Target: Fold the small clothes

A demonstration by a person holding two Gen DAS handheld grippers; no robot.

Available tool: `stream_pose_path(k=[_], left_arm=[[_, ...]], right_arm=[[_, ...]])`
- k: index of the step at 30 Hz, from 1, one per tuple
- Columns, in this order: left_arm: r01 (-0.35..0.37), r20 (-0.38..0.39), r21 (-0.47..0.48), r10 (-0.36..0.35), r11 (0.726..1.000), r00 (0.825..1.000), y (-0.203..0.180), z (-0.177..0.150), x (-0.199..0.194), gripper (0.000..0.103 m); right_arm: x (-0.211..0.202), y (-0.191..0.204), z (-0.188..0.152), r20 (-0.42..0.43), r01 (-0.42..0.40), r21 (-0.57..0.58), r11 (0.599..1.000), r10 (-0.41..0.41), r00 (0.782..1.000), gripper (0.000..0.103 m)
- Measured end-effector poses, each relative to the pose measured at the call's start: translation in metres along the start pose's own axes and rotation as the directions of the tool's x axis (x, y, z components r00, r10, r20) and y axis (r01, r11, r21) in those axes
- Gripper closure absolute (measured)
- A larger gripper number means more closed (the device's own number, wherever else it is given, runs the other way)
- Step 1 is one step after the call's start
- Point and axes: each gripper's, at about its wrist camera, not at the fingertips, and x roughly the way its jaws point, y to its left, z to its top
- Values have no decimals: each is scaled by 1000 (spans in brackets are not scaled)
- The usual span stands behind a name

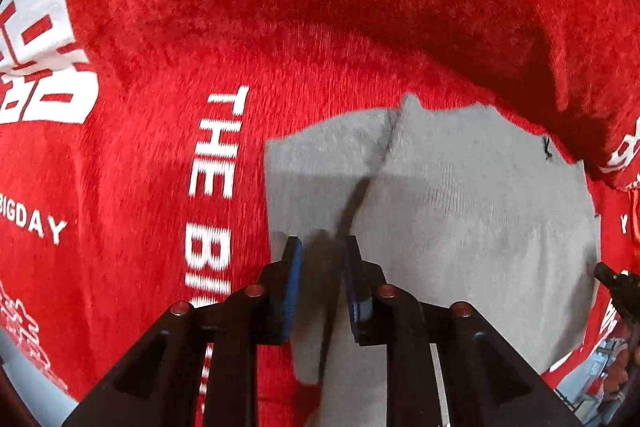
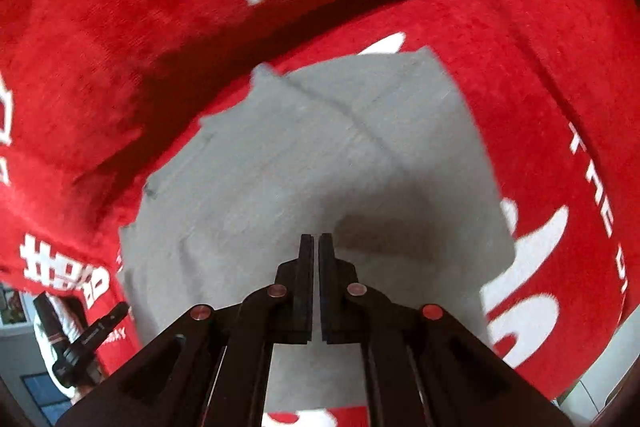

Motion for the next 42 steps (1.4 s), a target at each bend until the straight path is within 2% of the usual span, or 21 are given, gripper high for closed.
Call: stream_pose_path(k=[6,10,20,21,22,23,24,28,32,34,35,36,38,42], left_arm=[[-11,-12,27,12,1000,1000,2,-18,-13,81],[-9,-21,50,10,999,1000,-18,-41,-28,81],[-30,-47,123,36,992,998,-46,-59,-24,80],[-29,-49,126,35,992,998,-47,-60,-24,71],[-32,-49,126,39,992,998,-47,-61,-24,53],[-46,-45,120,51,992,998,-47,-62,-24,10],[-66,-24,111,69,992,997,-47,-64,-28,1],[-67,-12,109,69,992,998,-47,-67,-31,1],[-97,-23,106,100,990,995,-47,-69,-28,1],[-92,-38,98,96,991,995,-45,-70,-26,1],[-93,-43,94,97,991,994,-45,-70,-25,1],[-99,-44,93,104,991,994,-44,-71,-25,1],[-108,-44,93,113,990,993,-43,-72,-24,1],[-106,-53,92,111,990,992,-41,-73,-23,1]], right_arm=[[8,28,-33,-63,-35,-30,999,33,997,100],[19,42,-51,-103,-38,-58,998,32,994,100],[39,61,-83,-192,-60,-84,995,43,980,100],[40,63,-85,-199,-64,-86,994,46,979,100],[41,64,-88,-206,-68,-87,994,48,977,100],[43,66,-89,-212,-70,-89,994,50,976,100],[44,68,-91,-218,-75,-92,993,53,974,100],[48,74,-97,-233,-85,-96,992,61,971,100],[50,80,-103,-240,-94,-96,991,68,968,98],[50,85,-107,-234,-94,-111,989,66,970,76],[49,87,-107,-228,-94,-123,988,64,971,33],[48,91,-109,-217,-97,-137,986,65,974,0],[46,97,-113,-195,-118,-154,981,87,977,1],[52,105,-119,-223,-143,-160,977,105,969,1]])
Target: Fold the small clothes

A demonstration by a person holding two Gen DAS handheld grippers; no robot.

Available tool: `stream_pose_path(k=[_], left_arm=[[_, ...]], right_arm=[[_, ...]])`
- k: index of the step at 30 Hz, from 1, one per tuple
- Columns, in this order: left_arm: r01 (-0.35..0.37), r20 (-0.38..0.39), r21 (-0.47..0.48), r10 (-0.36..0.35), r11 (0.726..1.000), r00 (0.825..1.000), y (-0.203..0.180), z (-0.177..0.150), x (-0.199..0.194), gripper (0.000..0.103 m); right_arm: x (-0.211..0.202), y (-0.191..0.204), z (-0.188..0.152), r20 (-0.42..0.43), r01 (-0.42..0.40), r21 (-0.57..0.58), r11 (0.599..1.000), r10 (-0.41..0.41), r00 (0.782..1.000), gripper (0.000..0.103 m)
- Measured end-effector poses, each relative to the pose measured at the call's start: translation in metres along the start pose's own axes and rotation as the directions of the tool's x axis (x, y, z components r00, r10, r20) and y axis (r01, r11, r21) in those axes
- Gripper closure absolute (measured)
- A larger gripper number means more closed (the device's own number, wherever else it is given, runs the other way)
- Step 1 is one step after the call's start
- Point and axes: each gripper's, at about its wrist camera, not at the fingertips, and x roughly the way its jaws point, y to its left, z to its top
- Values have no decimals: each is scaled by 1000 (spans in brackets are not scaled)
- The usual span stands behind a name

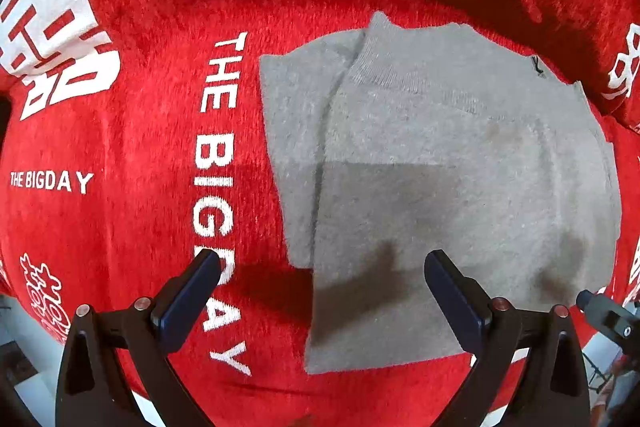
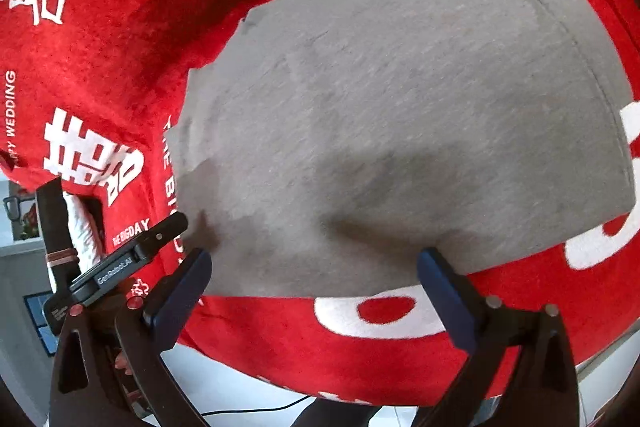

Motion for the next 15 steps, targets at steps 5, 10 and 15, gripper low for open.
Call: stream_pose_path(k=[5,10,15], left_arm=[[-41,16,16,41,999,999,1,0,-2,1],[-70,16,35,69,997,997,3,0,0,1],[-15,-6,34,15,999,1000,7,-4,5,1]], right_arm=[[7,1,-5,-10,-16,23,1000,16,1000,1],[6,-3,-12,-25,-5,20,1000,6,1000,1],[13,-10,-27,-46,-1,53,999,3,999,1]])
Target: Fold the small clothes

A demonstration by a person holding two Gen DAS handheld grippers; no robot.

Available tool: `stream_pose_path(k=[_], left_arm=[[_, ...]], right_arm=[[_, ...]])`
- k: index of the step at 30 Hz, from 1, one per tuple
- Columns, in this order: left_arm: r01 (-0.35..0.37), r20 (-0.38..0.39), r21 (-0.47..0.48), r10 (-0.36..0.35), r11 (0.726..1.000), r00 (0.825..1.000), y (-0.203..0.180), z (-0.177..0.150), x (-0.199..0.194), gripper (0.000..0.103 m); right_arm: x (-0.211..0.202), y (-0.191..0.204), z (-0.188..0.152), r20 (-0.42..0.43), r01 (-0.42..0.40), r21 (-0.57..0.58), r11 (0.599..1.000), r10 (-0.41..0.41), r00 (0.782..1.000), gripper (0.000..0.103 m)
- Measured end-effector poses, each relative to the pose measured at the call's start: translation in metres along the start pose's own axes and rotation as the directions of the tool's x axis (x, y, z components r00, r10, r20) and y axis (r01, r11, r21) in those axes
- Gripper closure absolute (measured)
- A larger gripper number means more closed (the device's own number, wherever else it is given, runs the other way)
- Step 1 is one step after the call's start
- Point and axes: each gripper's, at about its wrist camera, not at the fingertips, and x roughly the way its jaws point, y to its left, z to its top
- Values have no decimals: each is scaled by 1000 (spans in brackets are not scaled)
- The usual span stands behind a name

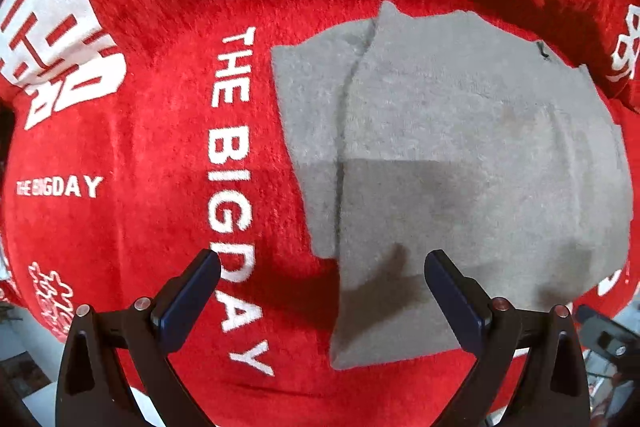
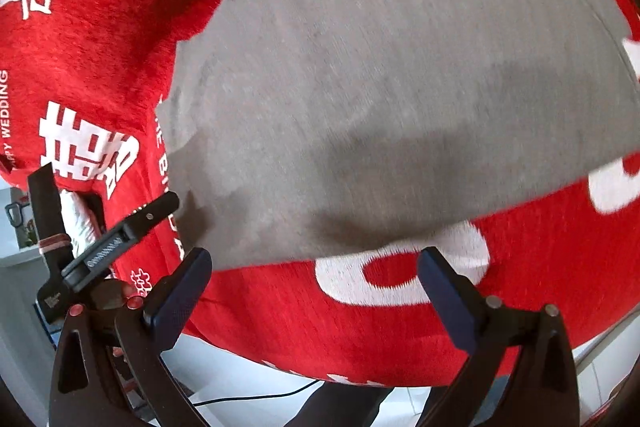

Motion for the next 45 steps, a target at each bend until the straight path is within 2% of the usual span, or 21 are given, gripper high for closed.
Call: stream_pose_path(k=[4,9,13,18,20,26,28,30,31,32,33,34,35,36,38,40,41,43,45], left_arm=[[29,9,-4,-29,1000,1000,4,-4,0,1],[93,10,-34,-93,995,996,18,-7,1,1],[91,32,-77,-89,993,996,31,-6,3,1],[128,14,-101,-127,987,992,39,0,10,1],[127,17,-100,-125,987,992,38,1,12,1],[205,1,-108,-206,973,978,38,6,20,1],[194,5,-94,-195,976,981,38,7,20,1],[227,5,-93,-227,969,974,39,8,22,1],[252,3,-103,-253,962,967,41,9,23,1],[295,0,-115,-297,949,955,44,10,24,1],[350,1,-133,-353,927,936,47,12,26,1],[400,9,-158,-404,903,915,51,12,27,1],[426,14,-171,-430,888,903,54,13,27,1],[456,20,-182,-461,871,887,56,13,28,1],[489,18,-192,-495,851,869,60,15,32,1],[523,1,-204,-534,828,846,61,19,39,1],[544,-15,-216,-560,810,828,60,21,44,1],[567,-24,-233,-587,791,809,57,26,50,1],[592,-19,-234,-612,771,790,48,31,54,1]], right_arm=[[5,-5,-11,-7,-12,12,1000,12,1000,1],[10,-19,-20,26,-161,122,979,158,987,1],[19,-25,-23,66,-282,193,940,274,959,1],[39,-15,-25,81,-407,237,882,400,913,1],[48,-12,-25,84,-444,258,858,437,895,1],[63,-7,-20,134,-520,300,800,505,853,3],[68,-7,-18,155,-542,330,773,522,839,7],[74,-10,-17,169,-558,369,743,537,827,23],[77,-12,-17,178,-570,389,724,548,817,27],[81,-15,-17,189,-588,410,697,566,802,37],[84,-16,-16,191,-597,422,682,577,794,60],[86,-17,-16,185,-599,427,677,583,791,74],[88,-16,-15,173,-598,428,677,589,790,95],[88,-16,-14,173,-602,426,675,593,787,94],[81,-13,-12,187,-635,406,657,620,762,94],[68,-9,-8,209,-684,377,625,662,720,94],[61,-7,-6,214,-702,361,614,678,703,94],[48,-3,-2,216,-723,324,610,697,684,94],[37,0,2,208,-730,293,618,704,679,94]])
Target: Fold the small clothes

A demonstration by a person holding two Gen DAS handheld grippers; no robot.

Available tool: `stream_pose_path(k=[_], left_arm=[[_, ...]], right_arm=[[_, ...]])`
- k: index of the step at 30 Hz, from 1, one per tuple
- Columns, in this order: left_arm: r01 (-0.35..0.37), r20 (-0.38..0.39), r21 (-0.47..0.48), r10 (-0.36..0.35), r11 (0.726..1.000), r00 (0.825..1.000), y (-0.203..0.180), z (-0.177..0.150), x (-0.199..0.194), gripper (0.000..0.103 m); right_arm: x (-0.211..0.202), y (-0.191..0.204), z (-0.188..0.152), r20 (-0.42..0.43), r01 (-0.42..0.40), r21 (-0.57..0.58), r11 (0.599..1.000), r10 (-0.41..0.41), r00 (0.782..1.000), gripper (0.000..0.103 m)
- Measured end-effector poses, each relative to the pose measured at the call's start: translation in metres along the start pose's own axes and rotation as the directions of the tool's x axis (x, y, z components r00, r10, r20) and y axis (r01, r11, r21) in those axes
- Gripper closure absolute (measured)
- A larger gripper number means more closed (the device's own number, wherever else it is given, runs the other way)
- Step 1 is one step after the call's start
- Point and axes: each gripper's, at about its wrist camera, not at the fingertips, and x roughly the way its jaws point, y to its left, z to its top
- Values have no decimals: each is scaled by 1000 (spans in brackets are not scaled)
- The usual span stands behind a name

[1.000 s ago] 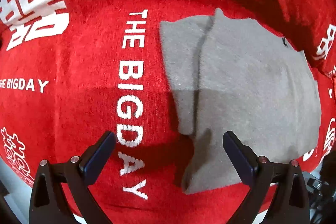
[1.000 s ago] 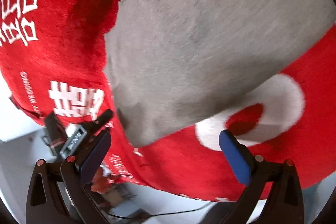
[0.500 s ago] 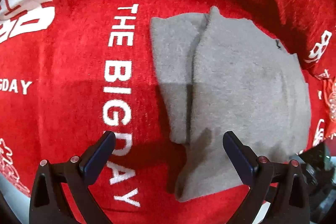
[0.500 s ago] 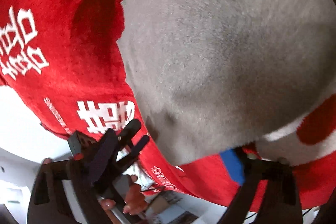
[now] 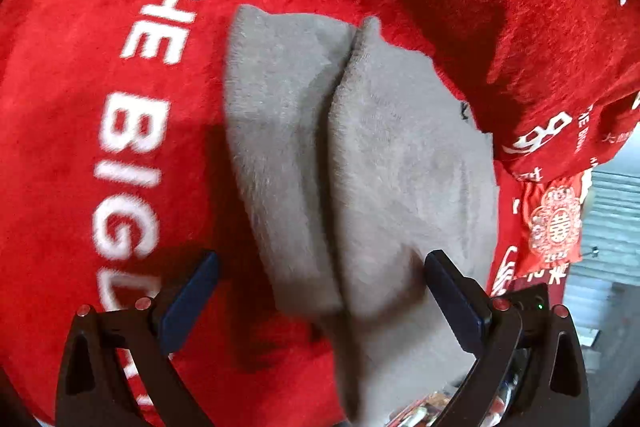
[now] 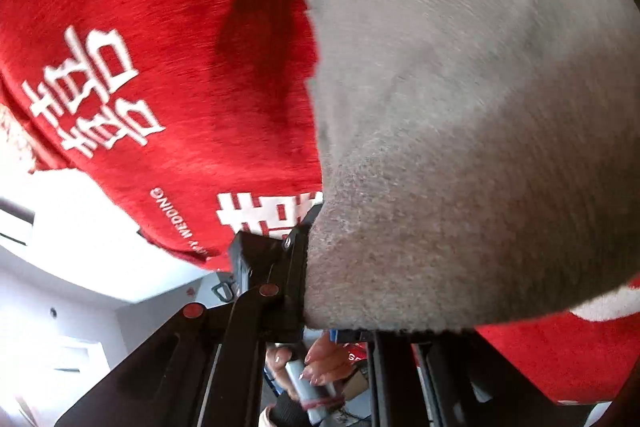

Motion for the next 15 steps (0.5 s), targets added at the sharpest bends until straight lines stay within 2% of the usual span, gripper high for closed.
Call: stream_pose_path(k=[3,5,7,9,11,15], left_arm=[[78,-3,0,-78,997,997,-13,11,7,1],[95,6,32,-95,995,995,-27,15,12,2],[79,23,94,-81,992,996,-48,16,16,9],[2,35,166,-8,986,999,-66,16,21,15],[-44,25,184,40,982,999,-70,16,29,28],[-115,0,181,117,977,993,-63,12,40,29]], right_arm=[[-1,10,1,-31,23,-59,998,-25,999,94],[0,9,-2,-53,64,-84,994,-68,996,94],[4,4,-5,-76,102,-91,991,-109,991,94],[6,-4,-8,-110,150,-101,983,-161,981,94],[11,-14,-12,-165,234,-119,965,-251,954,91],[12,-20,-21,-230,378,-187,907,-414,881,90]])
